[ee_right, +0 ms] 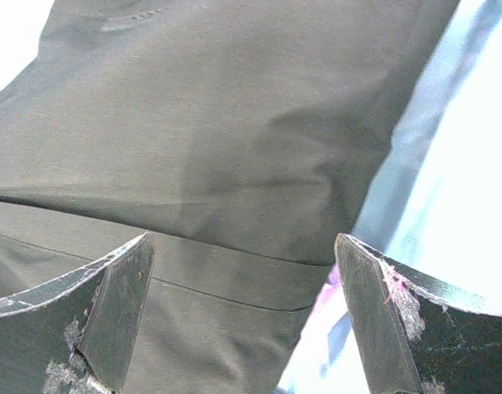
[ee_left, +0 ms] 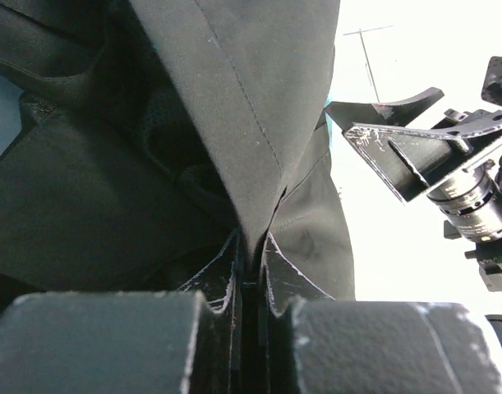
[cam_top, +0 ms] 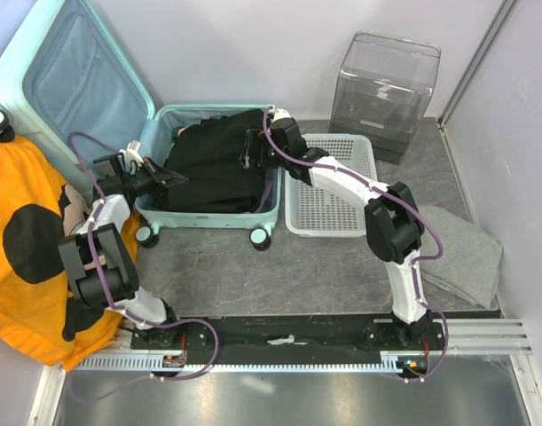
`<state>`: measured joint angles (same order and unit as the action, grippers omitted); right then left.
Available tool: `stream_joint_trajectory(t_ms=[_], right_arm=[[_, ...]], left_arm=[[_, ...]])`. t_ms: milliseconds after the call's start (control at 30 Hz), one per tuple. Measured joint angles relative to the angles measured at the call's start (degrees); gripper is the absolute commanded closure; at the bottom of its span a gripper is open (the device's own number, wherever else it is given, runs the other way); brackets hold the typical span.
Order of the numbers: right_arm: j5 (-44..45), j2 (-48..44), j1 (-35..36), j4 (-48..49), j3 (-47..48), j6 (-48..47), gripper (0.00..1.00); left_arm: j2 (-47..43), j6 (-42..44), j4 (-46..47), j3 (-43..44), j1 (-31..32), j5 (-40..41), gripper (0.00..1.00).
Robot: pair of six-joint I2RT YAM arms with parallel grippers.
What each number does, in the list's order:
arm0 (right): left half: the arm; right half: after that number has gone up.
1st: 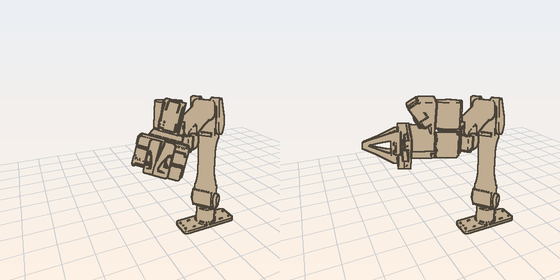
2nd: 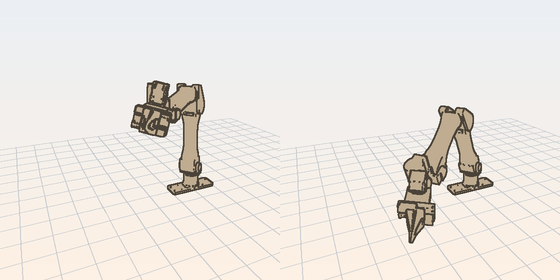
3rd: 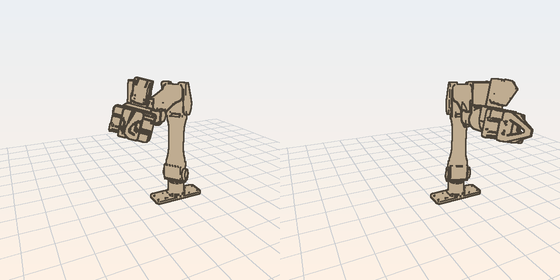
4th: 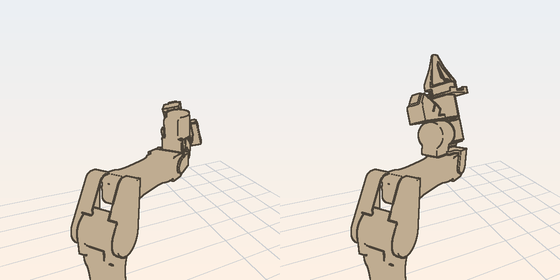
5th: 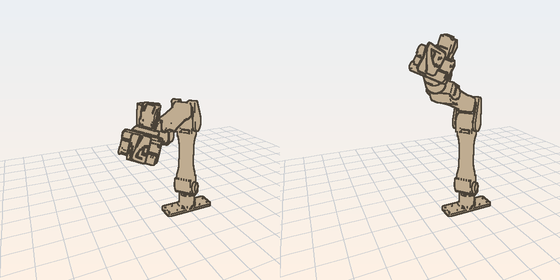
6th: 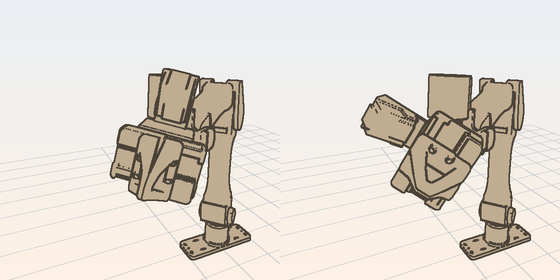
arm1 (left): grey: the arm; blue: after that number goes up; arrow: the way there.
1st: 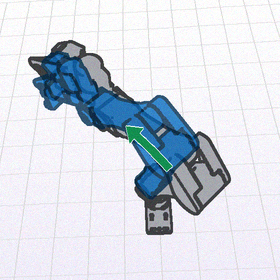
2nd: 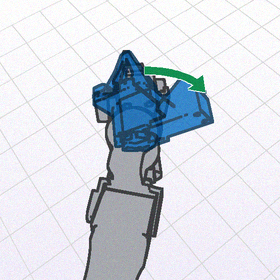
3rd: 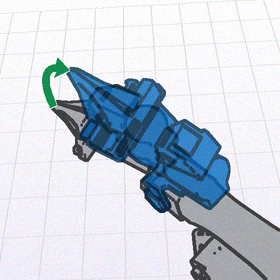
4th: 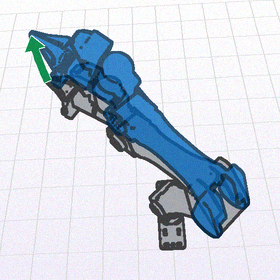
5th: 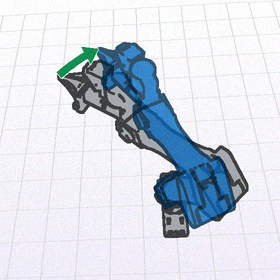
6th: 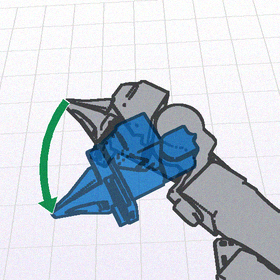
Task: Open, take out, and arrange the luggage
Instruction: Pick up the clothes from the luggage.
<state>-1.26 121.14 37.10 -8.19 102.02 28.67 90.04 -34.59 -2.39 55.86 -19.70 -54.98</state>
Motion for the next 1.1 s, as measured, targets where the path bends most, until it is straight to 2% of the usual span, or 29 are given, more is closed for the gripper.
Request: stream_joint_trajectory(t_ms=[667, 933, 1100], right_arm=[[0.39, 4.55, -0.04, 1.22, 2.62, 4.48, 0.02], [11.76, 4.63, 2.27, -2.03, 3.87, 4.44, 0.02], [16.41, 7.30, 4.00, -6.80, 8.81, 4.68, 0.02]], left_arm=[[0.00, -0.13, -0.02, 0.00, -1.81, -0.17, 0.98], [0.00, -0.37, -0.02, 0.00, -2.14, -0.15, 0.99], [-0.35, -0.94, 0.81, -0.59, -2.23, -0.09, 0.98]])
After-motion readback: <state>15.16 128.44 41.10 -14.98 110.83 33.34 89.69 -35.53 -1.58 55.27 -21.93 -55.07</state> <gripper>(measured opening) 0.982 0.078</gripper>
